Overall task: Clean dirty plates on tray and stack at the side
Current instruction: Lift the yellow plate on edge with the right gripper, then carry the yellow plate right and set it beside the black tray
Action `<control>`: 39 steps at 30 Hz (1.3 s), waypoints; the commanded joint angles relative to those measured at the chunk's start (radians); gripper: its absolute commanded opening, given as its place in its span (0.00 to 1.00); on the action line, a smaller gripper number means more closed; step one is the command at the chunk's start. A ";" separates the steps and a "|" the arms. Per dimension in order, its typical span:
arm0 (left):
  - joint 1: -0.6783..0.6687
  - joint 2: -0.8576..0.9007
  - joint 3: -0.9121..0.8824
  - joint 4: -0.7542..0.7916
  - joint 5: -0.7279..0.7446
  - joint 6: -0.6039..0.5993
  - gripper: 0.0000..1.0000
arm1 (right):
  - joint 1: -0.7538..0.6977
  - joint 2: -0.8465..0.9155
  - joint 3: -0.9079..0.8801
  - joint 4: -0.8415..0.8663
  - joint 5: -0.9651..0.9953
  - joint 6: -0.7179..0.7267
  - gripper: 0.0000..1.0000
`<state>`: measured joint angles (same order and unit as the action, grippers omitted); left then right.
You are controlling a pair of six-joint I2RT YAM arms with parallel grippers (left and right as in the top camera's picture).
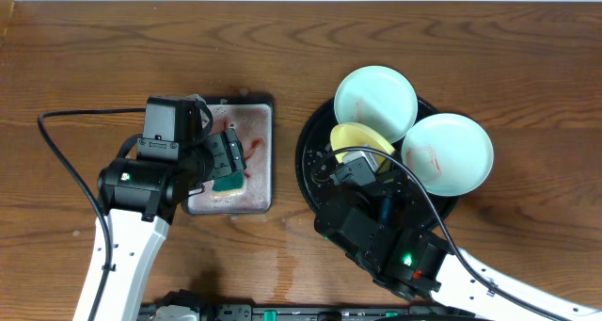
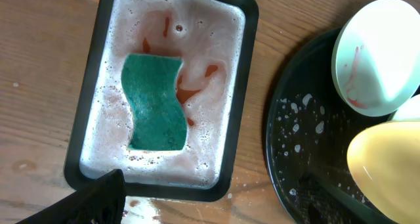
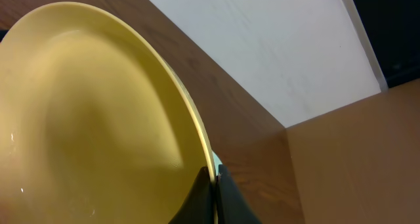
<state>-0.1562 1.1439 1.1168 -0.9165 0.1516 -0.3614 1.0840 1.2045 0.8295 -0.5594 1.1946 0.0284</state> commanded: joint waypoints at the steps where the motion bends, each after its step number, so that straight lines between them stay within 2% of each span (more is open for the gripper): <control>1: 0.003 0.001 -0.002 -0.003 0.002 0.010 0.83 | 0.016 -0.015 0.011 0.002 0.040 -0.008 0.01; 13: 0.003 0.001 -0.002 -0.003 0.002 0.010 0.83 | 0.010 -0.015 0.011 -0.001 0.039 -0.005 0.01; 17: 0.003 0.001 -0.002 -0.003 0.002 0.010 0.84 | -0.053 -0.015 0.010 -0.002 0.005 0.100 0.01; 21: 0.003 0.001 -0.002 -0.003 0.002 0.010 0.83 | -0.283 -0.015 0.010 -0.025 -0.322 0.247 0.01; 27: 0.003 0.001 -0.002 -0.003 0.002 0.010 0.83 | -0.716 -0.053 0.015 -0.032 -1.017 0.255 0.01; 30: 0.003 0.001 -0.002 -0.003 0.002 0.010 0.83 | -0.933 -0.098 0.015 -0.027 -1.295 0.255 0.01; 32: 0.003 0.001 -0.002 -0.003 0.002 0.010 0.84 | -1.070 -0.121 0.015 -0.022 -1.385 0.255 0.01; 34: 0.003 0.001 -0.002 -0.003 0.002 0.010 0.83 | -1.218 -0.129 0.015 -0.013 -1.389 0.256 0.01; 39: 0.003 0.001 -0.002 -0.003 0.002 0.010 0.84 | -1.469 -0.097 0.014 0.027 -1.383 0.261 0.01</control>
<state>-0.1562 1.1435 1.1168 -0.9169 0.1516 -0.3614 -0.2756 1.0908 0.8303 -0.5476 -0.1040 0.2653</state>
